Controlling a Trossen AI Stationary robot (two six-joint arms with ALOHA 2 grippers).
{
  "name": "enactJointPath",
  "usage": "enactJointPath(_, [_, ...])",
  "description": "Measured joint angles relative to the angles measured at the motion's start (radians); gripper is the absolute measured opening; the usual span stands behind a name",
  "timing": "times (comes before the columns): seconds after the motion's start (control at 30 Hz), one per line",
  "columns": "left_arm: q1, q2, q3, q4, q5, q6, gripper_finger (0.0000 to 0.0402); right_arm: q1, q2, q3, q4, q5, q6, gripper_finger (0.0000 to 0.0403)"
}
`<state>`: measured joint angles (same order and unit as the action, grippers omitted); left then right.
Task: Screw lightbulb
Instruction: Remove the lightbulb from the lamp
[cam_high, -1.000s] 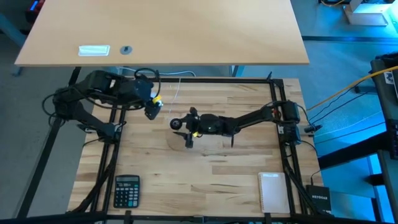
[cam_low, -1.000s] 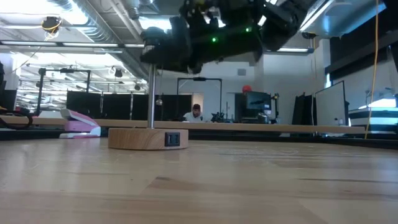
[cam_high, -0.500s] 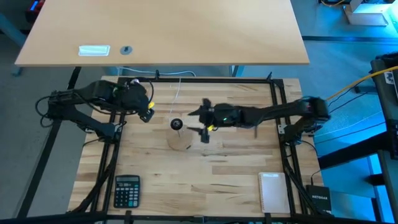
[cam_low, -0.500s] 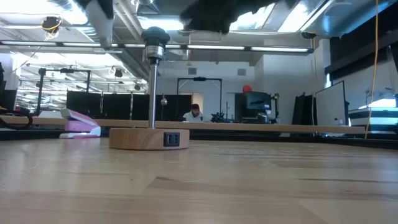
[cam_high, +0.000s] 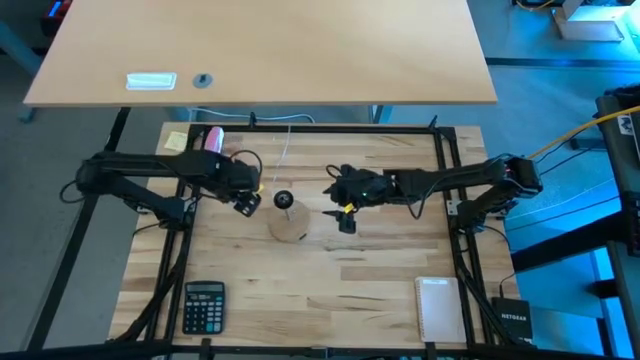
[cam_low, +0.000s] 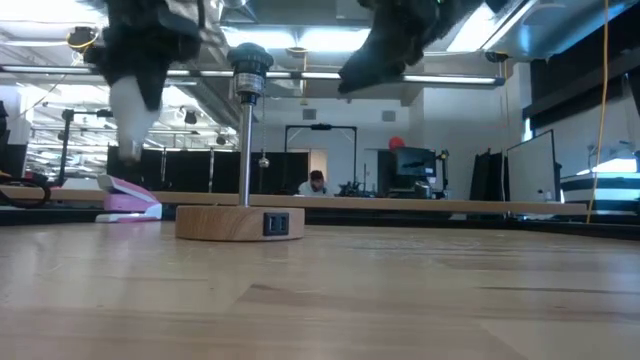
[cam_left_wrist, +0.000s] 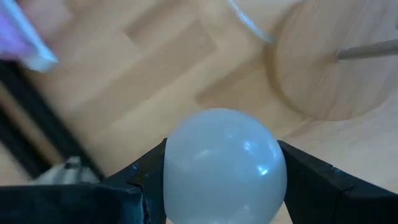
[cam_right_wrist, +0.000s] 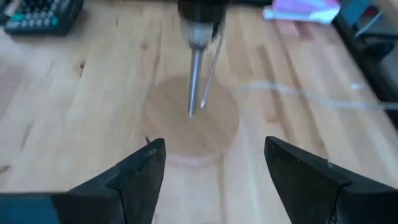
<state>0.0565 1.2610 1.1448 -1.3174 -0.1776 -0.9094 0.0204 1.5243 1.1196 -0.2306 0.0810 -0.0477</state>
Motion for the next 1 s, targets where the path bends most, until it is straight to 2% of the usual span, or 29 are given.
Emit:
enactJointPath(0.17, [0.022, 0.013, -0.148, 0.215, 0.128, -0.040, 0.0226, 0.000, 0.000, -0.084, 0.072, -0.011, 0.065, 0.0276])
enactJointPath(0.27, [0.042, 0.054, -0.207, 0.236, 0.209, -0.067, 0.0228, 0.000, -0.001, -0.142, 0.167, -0.013, 0.089, 0.0276])
enactJointPath(0.5, [0.082, 0.162, -0.252, 0.303, 0.240, -0.026, 0.0230, -0.001, 0.000, -0.185, 0.232, -0.014, 0.096, 0.0276])
enactJointPath(0.63, [0.100, 0.190, -0.253, 0.351, 0.167, -0.020, 0.0241, -0.001, 0.000, -0.185, 0.243, -0.009, 0.093, 0.0276])
enactJointPath(0.77, [0.102, 0.191, -0.258, 0.343, 0.031, 0.009, 0.0261, -0.001, 0.000, -0.185, 0.238, -0.003, 0.093, 0.0276])
enactJointPath(1.0, [0.099, 0.192, -0.259, 0.365, -0.090, 0.022, 0.0291, -0.001, 0.000, -0.184, 0.237, -0.003, 0.085, 0.0276])
